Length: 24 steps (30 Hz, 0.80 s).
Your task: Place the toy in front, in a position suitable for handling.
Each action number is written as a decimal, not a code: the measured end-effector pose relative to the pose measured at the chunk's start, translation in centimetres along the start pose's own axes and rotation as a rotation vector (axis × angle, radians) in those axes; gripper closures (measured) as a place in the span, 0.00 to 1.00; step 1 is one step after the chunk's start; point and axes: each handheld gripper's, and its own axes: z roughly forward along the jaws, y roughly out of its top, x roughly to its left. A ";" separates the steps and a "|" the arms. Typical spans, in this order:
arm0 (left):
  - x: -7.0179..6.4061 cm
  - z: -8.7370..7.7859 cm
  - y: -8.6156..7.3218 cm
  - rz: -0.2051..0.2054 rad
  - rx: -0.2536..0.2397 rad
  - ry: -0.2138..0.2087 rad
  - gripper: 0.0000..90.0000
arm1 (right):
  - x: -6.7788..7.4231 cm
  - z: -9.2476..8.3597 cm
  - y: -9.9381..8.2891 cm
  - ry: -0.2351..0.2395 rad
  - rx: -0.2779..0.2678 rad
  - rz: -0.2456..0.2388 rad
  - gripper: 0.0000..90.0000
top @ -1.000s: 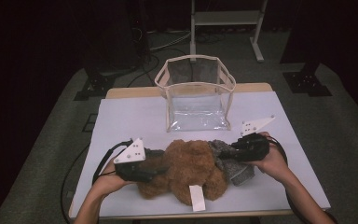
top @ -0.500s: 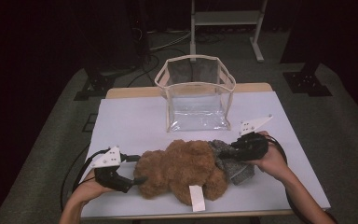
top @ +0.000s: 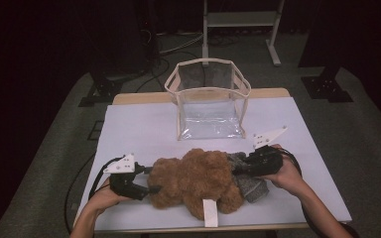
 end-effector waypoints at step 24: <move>-1.0 5.3 3.7 0.104 0.061 -0.039 0.33 | -1.4 -8.5 -6.1 -0.211 0.011 0.106 0.82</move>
